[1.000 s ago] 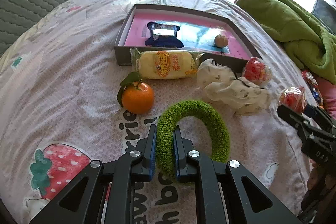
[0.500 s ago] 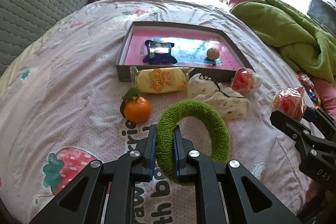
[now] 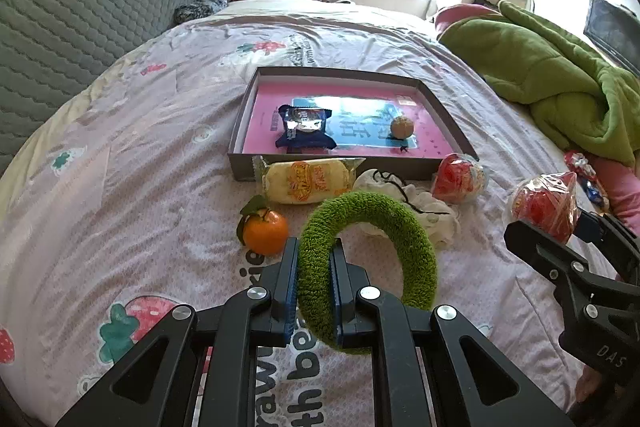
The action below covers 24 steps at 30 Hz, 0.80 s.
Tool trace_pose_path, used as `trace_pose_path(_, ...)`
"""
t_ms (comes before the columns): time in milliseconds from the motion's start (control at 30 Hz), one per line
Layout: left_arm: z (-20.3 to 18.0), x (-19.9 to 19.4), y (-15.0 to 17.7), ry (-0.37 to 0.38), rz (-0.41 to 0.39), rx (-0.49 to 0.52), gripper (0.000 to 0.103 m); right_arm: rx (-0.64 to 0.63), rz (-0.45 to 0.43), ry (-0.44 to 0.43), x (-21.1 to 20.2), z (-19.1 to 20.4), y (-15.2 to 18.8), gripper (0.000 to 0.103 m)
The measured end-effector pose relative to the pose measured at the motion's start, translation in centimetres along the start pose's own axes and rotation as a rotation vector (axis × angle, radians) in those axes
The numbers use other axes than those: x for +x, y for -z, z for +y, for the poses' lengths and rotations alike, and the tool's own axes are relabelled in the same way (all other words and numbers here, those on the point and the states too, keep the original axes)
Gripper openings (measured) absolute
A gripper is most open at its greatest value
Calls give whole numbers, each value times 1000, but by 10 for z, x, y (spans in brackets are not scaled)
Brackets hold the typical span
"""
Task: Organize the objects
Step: 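Lift and carry the green ring and red egg over the box with both tools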
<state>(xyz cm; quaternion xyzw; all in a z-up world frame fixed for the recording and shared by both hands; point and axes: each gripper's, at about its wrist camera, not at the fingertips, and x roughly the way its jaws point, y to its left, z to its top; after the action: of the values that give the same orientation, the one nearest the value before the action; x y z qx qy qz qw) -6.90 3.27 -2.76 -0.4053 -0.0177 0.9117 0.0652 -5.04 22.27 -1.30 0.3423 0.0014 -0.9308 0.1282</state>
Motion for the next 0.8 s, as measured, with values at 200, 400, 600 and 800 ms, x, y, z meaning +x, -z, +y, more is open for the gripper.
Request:
trace_pose_path(200,-4,1,-5,4,-6,11,14,-4,-3,-8,1,1,-5,65)
trace_pose_path(400,-3,2,-14,6,-16,8,14,-1,-17,-2,1,-1,-12,64)
trace_pose_path(600,-1,5,-26,4,-24,5,14,2,-28,2,3,-6,-22,65)
trace_pose_path(800,-6,9,-33,5,-28,17,14,3,-44,3,5,-10,-32,65)
